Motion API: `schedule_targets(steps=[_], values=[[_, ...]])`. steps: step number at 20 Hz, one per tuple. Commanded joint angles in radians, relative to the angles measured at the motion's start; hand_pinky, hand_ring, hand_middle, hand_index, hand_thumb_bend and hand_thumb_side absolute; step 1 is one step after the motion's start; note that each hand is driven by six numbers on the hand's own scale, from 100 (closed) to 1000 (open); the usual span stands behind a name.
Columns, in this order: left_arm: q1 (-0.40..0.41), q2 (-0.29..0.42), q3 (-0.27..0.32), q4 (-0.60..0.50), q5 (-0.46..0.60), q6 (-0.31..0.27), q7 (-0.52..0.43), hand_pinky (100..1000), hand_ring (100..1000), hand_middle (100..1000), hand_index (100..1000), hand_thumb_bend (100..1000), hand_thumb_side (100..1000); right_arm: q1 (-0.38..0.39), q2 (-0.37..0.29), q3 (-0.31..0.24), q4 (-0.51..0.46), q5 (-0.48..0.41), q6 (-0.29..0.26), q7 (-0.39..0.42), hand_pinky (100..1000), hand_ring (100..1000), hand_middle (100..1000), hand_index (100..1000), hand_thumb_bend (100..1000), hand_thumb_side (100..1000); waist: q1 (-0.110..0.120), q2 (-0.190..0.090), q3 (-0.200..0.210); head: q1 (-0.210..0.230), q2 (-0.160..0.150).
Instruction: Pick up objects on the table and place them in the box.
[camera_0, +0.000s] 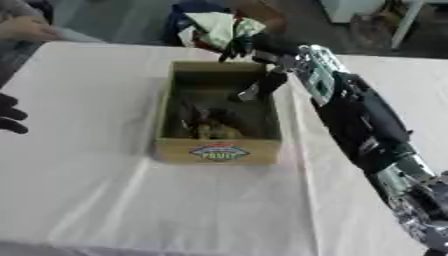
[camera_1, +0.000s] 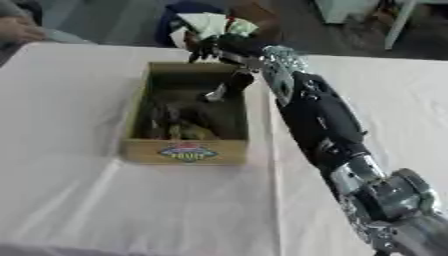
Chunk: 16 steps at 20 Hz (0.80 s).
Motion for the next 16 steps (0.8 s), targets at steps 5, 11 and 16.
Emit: schedule_targets(steps=[5,11,16], values=[[0.019,0.004,0.024,0.006,-0.012,-0.005,0.014,521,572,568,757,100,852,0.112,-0.148,0.031,-0.299,-0.457,0.092,0.067,657,734,748,795,437,374,0.008,-0.016,-0.044,0.032,0.002],[0.034,-0.005,0.037,0.012,-0.02,-0.009,0.027,519,573,567,755,100,833,0.34,-0.201,-0.041,-0.608,-0.931,0.349,0.093,603,670,706,748,315,362,0.015,-0.005,-0.088,0.062,0.002],[0.047,-0.013,0.044,0.016,-0.023,-0.011,0.039,517,571,564,752,100,863,0.505,-0.176,-0.123,-0.789,-1.075,0.486,0.079,592,653,691,735,287,380,0.023,0.004,-0.116,0.08,0.004]])
